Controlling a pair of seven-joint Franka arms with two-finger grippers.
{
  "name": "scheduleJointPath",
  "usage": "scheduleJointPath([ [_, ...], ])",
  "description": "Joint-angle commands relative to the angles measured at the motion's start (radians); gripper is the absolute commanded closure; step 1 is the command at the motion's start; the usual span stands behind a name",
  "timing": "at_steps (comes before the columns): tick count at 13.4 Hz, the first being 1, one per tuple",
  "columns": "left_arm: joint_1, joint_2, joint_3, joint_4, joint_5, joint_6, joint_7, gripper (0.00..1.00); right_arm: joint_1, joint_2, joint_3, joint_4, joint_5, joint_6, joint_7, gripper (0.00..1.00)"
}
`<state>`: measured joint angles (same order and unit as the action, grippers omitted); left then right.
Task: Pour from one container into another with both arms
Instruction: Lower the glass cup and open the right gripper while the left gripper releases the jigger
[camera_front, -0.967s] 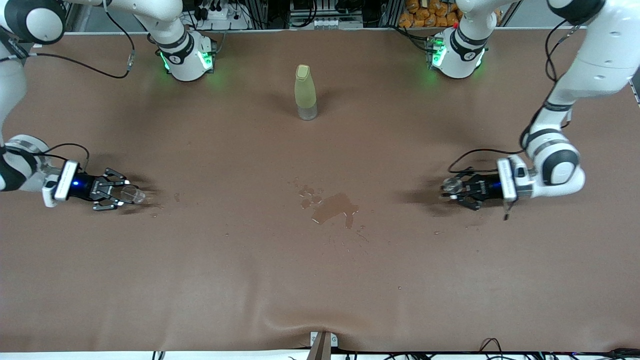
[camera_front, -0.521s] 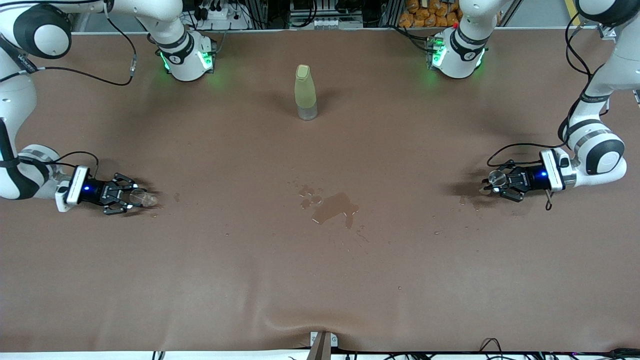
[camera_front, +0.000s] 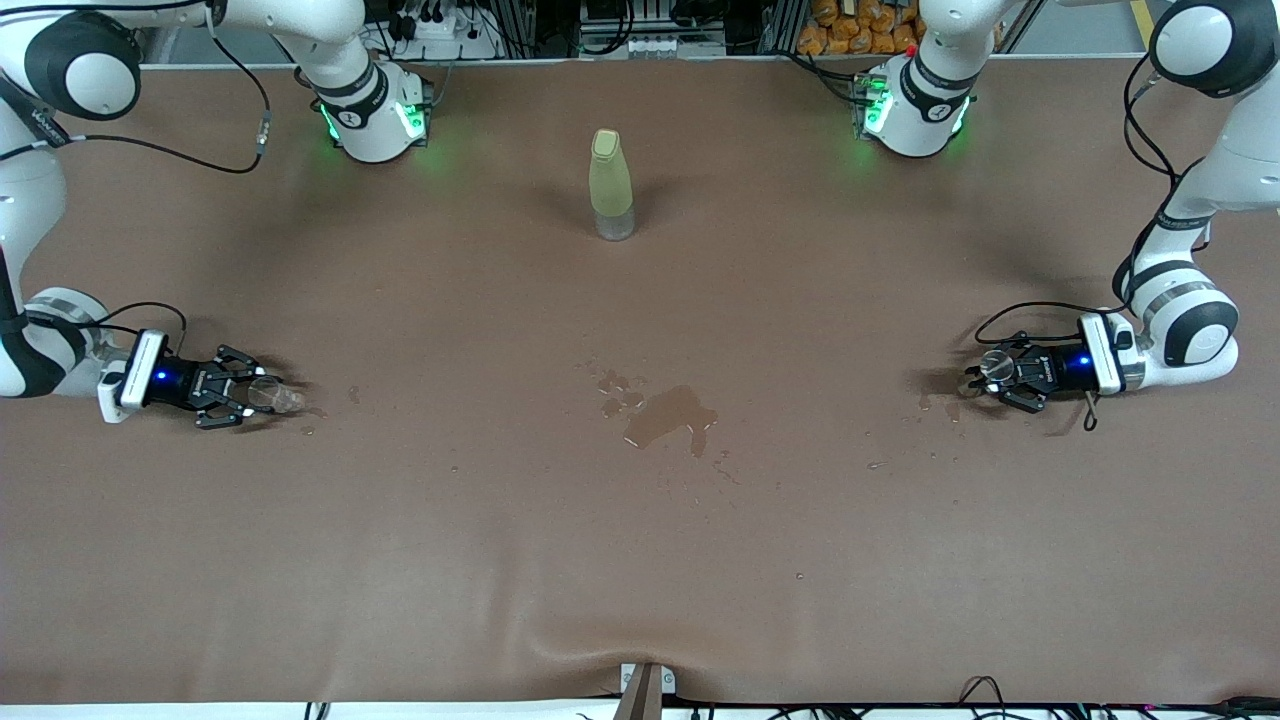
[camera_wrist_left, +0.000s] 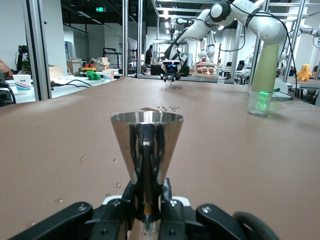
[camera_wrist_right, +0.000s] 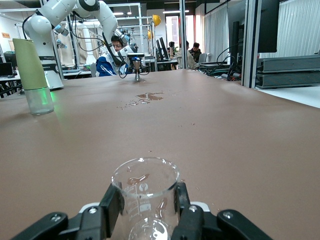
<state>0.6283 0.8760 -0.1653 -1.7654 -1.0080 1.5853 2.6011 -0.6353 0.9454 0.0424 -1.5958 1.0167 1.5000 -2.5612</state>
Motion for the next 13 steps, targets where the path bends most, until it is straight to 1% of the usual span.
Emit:
scheduleJointPath([
  [1, 0.017, 0.027, -0.011, 0.035, 0.026, -0.034, 0.020, 1.00, -0.020, 0.012, 0.017, 0.024, -0.024, -0.015, 0.007, 0.59],
  [2, 0.017, 0.026, -0.011, 0.035, 0.026, -0.036, 0.019, 1.00, -0.020, 0.012, 0.017, 0.024, -0.024, -0.014, 0.007, 0.54],
  [3, 0.019, 0.027, -0.011, 0.037, 0.026, -0.042, 0.019, 0.96, -0.020, 0.012, 0.017, 0.024, -0.024, -0.014, 0.009, 0.37],
  [4, 0.019, 0.027, -0.011, 0.043, 0.026, -0.050, 0.017, 0.89, -0.020, 0.012, 0.017, 0.022, -0.024, -0.014, 0.009, 0.28],
  [5, 0.019, 0.027, -0.011, 0.047, 0.026, -0.051, 0.017, 0.82, -0.020, 0.012, 0.017, 0.022, -0.024, -0.014, 0.009, 0.22],
  [6, 0.019, 0.027, -0.011, 0.049, 0.026, -0.054, 0.017, 0.77, -0.020, 0.012, 0.017, 0.024, -0.023, -0.014, 0.009, 0.18],
  [7, 0.019, 0.027, -0.011, 0.050, 0.026, -0.057, 0.017, 0.68, -0.021, 0.010, 0.017, 0.025, -0.023, -0.014, 0.010, 0.14],
  [8, 0.019, 0.027, -0.011, 0.052, 0.028, -0.057, 0.017, 0.67, -0.021, 0.007, 0.017, 0.031, -0.024, -0.014, 0.016, 0.14],
  [10, 0.019, 0.026, -0.007, 0.052, 0.028, -0.065, 0.017, 0.63, -0.018, 0.001, 0.005, 0.065, -0.032, -0.015, 0.047, 0.11],
  [11, 0.019, 0.027, -0.007, 0.058, 0.028, -0.067, 0.019, 0.61, -0.020, -0.011, 0.002, 0.080, -0.053, -0.021, 0.117, 0.11],
  [13, 0.019, 0.027, -0.003, 0.060, 0.028, -0.071, 0.017, 0.59, -0.021, -0.086, 0.007, 0.097, -0.137, -0.044, 0.348, 0.10],
])
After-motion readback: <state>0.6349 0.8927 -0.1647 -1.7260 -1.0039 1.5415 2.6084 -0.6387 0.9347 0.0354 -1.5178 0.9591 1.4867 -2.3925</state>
